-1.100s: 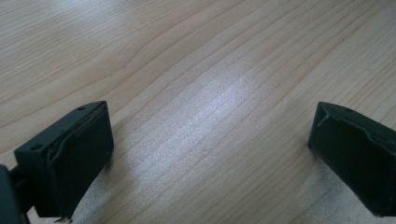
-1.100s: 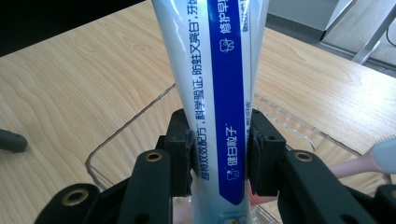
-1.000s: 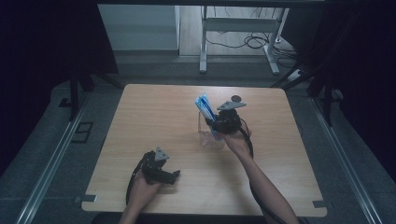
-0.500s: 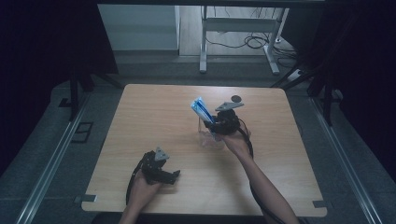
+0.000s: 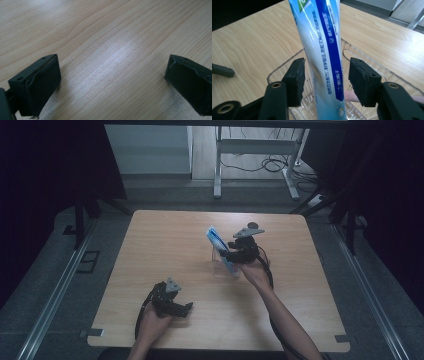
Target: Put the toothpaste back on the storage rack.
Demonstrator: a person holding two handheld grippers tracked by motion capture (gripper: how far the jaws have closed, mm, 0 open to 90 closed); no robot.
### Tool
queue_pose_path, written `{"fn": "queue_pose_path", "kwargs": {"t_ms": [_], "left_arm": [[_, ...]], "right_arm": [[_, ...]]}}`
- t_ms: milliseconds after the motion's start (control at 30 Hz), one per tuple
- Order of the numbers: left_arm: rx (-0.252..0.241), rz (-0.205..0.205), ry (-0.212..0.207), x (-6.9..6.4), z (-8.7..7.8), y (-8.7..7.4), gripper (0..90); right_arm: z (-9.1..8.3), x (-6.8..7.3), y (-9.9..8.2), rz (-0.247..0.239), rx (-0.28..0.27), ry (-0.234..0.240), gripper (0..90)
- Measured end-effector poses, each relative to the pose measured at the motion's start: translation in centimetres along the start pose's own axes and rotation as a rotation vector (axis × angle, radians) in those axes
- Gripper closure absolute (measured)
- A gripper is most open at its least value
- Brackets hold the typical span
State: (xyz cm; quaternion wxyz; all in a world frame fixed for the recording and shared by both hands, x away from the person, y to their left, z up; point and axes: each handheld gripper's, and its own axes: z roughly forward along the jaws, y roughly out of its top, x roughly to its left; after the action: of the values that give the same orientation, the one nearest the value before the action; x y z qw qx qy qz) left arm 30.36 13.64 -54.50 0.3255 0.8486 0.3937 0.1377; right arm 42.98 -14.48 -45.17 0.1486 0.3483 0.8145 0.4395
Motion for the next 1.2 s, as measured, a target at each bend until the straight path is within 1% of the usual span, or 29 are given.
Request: {"fn": "queue_pose_path", "kwargs": {"t_ms": [167,400,667,867,1200], "left_arm": [[0.000,0.000,0.000,0.0,0.0,0.0,0.5],[0.000,0.000,0.001,0.0,0.0,0.0,0.5],[0.000,0.000,0.000,0.0,0.0,0.0,0.5],[0.000,0.001,0.000,0.0,0.0,0.0,0.5],[0.001,0.001,0.001,0.0,0.0,0.0,0.5]], "right_arm": [[-0.3,0.1,0.3,-0.010,-0.004,0.013,39.4],[-0.9,0.3,0.6,-0.018,-0.005,0.030,33.6],[-1.5,0.6,0.9,-0.037,0.012,0.049,27.1],[-1.8,1.0,1.1,-0.058,0.022,0.055,24.1],[-2.3,1.1,0.8,-0.059,0.023,0.057,23.2]]}}
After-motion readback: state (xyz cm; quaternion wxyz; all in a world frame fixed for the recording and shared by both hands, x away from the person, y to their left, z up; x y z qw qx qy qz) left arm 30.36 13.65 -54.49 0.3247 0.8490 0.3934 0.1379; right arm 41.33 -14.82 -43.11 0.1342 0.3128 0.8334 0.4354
